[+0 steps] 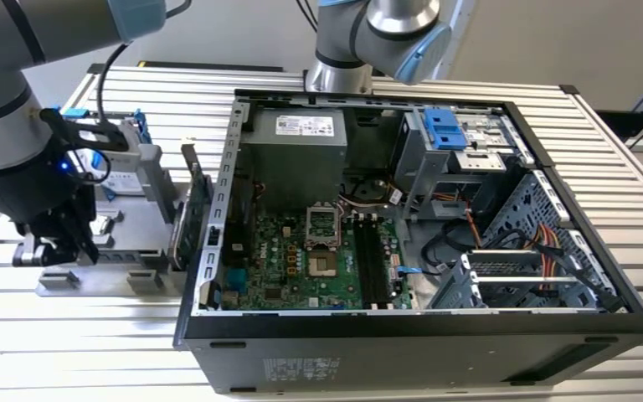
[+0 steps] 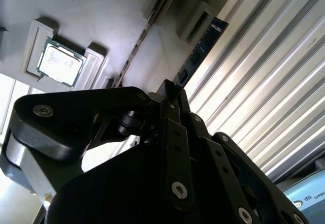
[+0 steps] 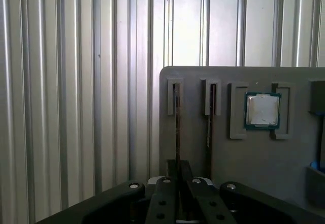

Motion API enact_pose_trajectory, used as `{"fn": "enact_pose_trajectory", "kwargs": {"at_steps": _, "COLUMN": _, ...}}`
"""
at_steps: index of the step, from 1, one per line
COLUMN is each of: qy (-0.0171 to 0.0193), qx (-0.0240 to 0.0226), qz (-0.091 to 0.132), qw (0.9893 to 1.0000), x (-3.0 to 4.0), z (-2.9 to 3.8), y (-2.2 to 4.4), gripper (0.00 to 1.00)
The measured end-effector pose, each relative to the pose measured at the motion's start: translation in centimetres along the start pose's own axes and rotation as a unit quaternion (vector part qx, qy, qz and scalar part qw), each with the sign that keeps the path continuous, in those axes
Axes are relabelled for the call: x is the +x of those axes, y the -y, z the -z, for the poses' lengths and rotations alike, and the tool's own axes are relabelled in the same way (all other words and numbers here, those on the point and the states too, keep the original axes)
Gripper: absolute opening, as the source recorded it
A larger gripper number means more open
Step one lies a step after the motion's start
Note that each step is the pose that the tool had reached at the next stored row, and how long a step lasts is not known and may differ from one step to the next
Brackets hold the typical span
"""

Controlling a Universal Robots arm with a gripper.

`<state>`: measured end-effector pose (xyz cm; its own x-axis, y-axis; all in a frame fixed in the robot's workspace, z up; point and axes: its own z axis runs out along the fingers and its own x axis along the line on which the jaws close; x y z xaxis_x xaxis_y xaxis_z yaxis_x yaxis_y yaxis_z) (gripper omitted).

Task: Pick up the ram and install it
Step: 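Pick up the ram and move it above insertion slot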

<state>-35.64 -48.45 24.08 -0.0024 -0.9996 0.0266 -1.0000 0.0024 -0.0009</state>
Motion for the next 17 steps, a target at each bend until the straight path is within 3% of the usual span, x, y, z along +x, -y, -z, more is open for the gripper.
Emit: {"fn": "enact_pose_trajectory", "kwargs": {"at_steps": 17, "qy": 0.0, "qx": 0.0, "qz": 0.0, "qw": 1.0, "x": 0.02, "z": 0.75, "y": 0.0, "gripper": 0.0}}
